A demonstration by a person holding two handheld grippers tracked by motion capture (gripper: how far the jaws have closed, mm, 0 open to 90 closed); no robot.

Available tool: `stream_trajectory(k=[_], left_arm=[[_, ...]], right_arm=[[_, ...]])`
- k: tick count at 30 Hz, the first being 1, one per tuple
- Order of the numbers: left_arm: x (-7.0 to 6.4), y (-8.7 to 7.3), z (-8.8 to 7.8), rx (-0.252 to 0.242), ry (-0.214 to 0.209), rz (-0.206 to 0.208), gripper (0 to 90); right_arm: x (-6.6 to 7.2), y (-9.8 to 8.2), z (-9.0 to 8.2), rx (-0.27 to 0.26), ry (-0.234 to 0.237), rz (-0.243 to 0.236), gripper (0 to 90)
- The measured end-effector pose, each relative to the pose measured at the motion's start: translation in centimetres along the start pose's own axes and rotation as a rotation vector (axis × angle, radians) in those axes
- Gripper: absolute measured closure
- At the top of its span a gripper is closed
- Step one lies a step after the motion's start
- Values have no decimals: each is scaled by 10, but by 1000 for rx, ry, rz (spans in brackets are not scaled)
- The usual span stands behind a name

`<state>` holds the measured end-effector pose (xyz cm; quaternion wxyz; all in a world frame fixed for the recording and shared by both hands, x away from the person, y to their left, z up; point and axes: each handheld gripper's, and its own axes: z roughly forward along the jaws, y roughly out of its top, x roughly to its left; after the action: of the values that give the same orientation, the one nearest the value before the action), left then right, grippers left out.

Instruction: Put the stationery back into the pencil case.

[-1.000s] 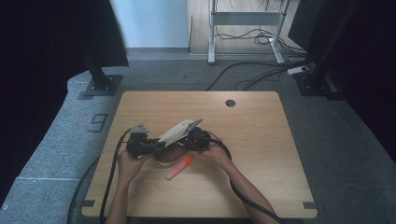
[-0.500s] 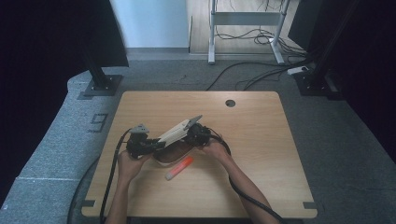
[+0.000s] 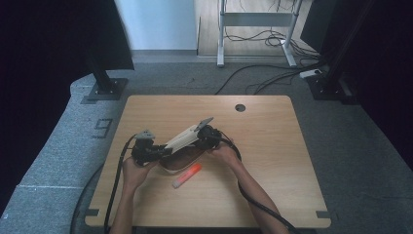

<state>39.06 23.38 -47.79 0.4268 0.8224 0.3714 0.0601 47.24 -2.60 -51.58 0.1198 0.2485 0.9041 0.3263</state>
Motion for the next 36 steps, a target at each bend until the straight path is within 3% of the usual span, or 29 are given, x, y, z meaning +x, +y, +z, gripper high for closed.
stream_trajectory(k=[9, 19, 25, 36], left_arm=[[0, 0, 0, 3, 1, 1, 725], [1, -1, 1, 3, -7, -3, 722], [1, -1, 2, 4, -11, -5, 722], [1, -1, 1, 5, -9, -3, 719]], right_arm=[[-9, -11, -19, -7, -11, 40, 589], [-21, -35, -25, 22, -15, 100, 701], [-19, -34, -19, 23, -7, 89, 797], [-17, -25, -11, 1, -21, 94, 800]])
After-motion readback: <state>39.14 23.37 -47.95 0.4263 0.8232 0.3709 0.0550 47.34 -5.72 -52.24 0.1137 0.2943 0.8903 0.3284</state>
